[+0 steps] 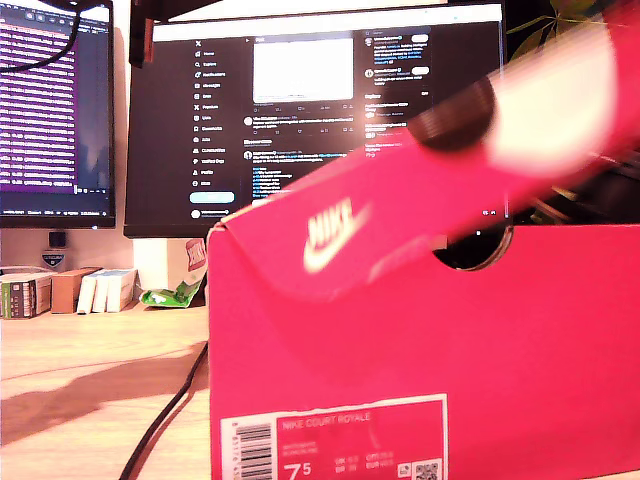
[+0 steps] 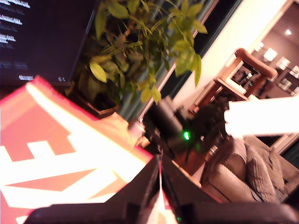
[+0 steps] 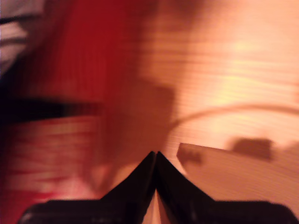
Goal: Close the red shoebox by pushing the lid with your left arm and holding the box in place with your right arm
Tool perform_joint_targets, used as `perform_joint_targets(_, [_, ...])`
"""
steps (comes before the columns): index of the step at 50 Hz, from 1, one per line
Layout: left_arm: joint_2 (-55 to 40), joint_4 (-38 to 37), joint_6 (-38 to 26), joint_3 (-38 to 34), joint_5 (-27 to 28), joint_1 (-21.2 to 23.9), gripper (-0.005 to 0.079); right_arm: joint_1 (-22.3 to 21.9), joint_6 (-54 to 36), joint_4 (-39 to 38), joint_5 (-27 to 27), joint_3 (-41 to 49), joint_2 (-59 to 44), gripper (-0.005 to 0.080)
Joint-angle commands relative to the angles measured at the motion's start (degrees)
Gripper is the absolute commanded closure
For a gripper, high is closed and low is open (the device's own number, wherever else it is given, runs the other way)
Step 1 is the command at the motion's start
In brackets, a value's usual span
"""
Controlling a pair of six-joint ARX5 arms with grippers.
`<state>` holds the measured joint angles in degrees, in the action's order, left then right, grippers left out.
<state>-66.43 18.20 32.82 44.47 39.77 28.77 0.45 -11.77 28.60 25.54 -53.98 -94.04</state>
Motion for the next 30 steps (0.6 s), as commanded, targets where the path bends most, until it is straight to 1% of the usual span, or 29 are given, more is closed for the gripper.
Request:
perform_joint_targets(1, [0.94, -0.26, -0.28, -0.07, 0.46, -0.46, 0.0761, -1.42, 0.52, 0.44, -0.02, -0.52, -0.96, 0.0764])
perform_joint_targets(3, [0.94, -0.72, -0.28, -0.07, 0.57, -0.46, 0.0761, -2.34, 1.33, 0.90, 0.55, -1.38, -0.81, 0.0764])
perform_joint_targets(6, [0.94, -1.68, -0.28, -0.07, 1.09, -0.52, 0.0761, -3.26, 1.57, 2.25, 3.74, -2.93, -0.52, 0.0764])
perform_joint_targets(7, [0.94, -2.05, -0.28, -0.07, 1.09, -0.55, 0.0761, -3.45, 1.57, 2.95, 3.74, -3.48, -0.50, 0.0764])
perform_joint_targets(8, [0.94, -2.45, -0.33, -0.07, 1.16, -0.55, 0.0761, -3.56, 1.62, 3.69, 6.86, -4.07, -0.50, 0.0764])
perform_joint_targets(10, [0.94, -3.08, -0.39, -0.07, 1.16, -0.61, 0.0761, -3.56, 1.68, 4.74, 9.35, -5.11, -0.50, 0.0764])
perform_joint_targets(13, [0.94, -4.04, -1.55, -0.07, 1.16, -0.74, 0.0761, -3.52, 1.68, 6.69, 16.48, -6.80, -0.50, 0.0764])
perform_joint_targets(14, [0.94, -4.26, -1.55, -0.07, 1.16, -0.79, 0.0761, -3.43, 1.68, 6.93, 16.48, -7.08, -0.50, 0.0764])
perform_joint_targets(15, [0.94, -4.55, -1.81, -0.07, 1.18, -0.81, 0.0761, -3.37, 1.70, 7.19, 20.79, -7.43, -0.50, 0.0764])
perform_joint_targets(16, [0.94, -4.74, -1.81, -0.07, 1.18, -0.85, 0.0761, -3.19, 1.70, 7.43, 22.56, -7.76, -0.50, 0.0764])
perform_joint_targets(17, [0.94, -4.94, -1.84, -0.07, 1.18, -0.90, 0.0761, -3.02, 1.70, 7.54, 23.17, -8.00, -0.50, 0.0764])
perform_joint_targets(18, [0.92, -5.11, -1.84, -0.07, 1.18, -0.92, 0.0761, -2.71, 1.70, 7.69, 25.99, -8.24, -0.50, 0.0764])
perform_joint_targets(19, [0.92, -5.35, -1.88, -0.07, 1.18, -0.92, 0.0761, -2.43, 1.70, 7.72, 27.50, -8.37, -0.50, 0.0764])
perform_joint_targets(21, [0.92, -5.55, -1.95, -0.07, 1.18, -0.92, 0.0761, -1.75, 1.70, 7.74, 28.41, -8.50, -0.50, 0.0764])
perform_joint_targets(22, [0.92, -5.81, -2.36, -0.07, 1.16, -0.92, 0.0761, -1.51, 1.70, 7.78, 30.95, -8.50, -0.50, 0.0764])
perform_joint_targets(25, [0.92, -6.25, -2.73, -0.07, 1.16, -0.92, 0.0761, -0.66, 1.62, 8.48, 32.70, -8.50, -0.50, 0.0764])
perform_joint_targets(30, [0.92, -6.67, -3.30, -0.07, 1.16, -0.94, 0.0761, 1.14, 0.94, 10.12, 33.00, -8.50, -0.50, 0.0764])
